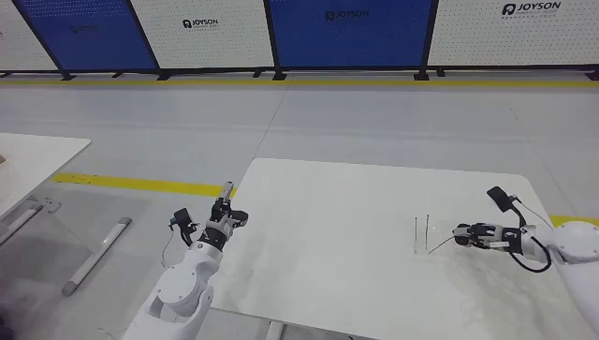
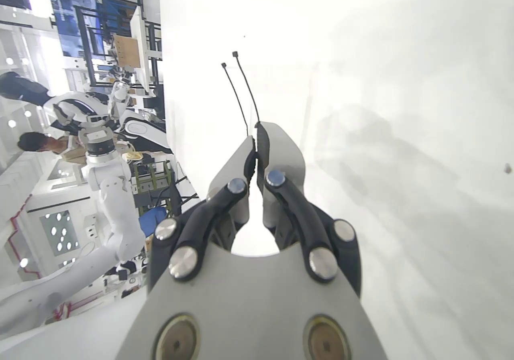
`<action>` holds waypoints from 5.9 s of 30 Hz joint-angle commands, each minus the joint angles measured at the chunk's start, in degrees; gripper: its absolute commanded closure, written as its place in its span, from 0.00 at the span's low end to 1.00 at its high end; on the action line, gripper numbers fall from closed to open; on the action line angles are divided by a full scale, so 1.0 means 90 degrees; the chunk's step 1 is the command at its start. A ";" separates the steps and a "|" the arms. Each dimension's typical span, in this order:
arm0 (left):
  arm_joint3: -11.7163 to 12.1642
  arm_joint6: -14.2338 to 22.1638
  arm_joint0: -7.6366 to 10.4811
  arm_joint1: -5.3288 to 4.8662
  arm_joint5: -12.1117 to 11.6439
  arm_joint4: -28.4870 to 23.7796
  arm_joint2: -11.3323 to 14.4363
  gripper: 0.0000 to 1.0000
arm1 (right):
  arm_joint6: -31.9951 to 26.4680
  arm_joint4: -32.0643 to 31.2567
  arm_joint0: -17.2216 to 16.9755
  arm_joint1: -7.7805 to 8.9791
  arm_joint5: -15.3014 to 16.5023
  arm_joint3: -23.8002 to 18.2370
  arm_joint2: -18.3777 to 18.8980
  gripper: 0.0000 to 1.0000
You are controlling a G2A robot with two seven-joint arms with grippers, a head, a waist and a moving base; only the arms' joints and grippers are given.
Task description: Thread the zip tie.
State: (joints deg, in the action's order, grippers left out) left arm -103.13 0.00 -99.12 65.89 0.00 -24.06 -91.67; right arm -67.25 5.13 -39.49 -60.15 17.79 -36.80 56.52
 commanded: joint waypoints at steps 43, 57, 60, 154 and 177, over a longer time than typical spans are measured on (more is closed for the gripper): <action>0.0000 0.0000 0.0000 0.0000 0.0000 0.0000 0.0000 0.00 | 0.1824 0.2505 -0.2573 -0.0171 0.0157 -0.4124 0.0643 1.00; -0.0015 -0.0108 0.0034 0.0030 -0.0193 0.0029 0.0046 0.00 | 0.1824 0.2505 -0.2573 -0.0171 0.0157 -0.4124 0.0643 1.00; -0.0239 -0.0090 0.0014 0.0049 -0.0223 0.0394 0.0283 0.00 | 0.1824 0.2505 -0.2573 -0.0171 0.0157 -0.4124 0.0643 1.00; 0.0588 -0.0574 0.2129 0.0721 0.0182 -0.0420 0.3706 0.00 | 0.3204 0.2055 -0.2609 -0.0806 0.0188 -0.3958 -0.0103 1.00; 0.0820 -0.0412 0.2222 0.0741 0.0206 -0.0077 0.3776 0.00 | 0.3204 0.2055 -0.2609 -0.0806 0.0188 -0.3958 -0.0103 1.00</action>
State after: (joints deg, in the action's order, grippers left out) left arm -95.85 -3.57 -79.06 72.54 2.19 -25.12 -57.69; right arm -38.42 23.63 -62.97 -67.41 19.48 -72.43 55.59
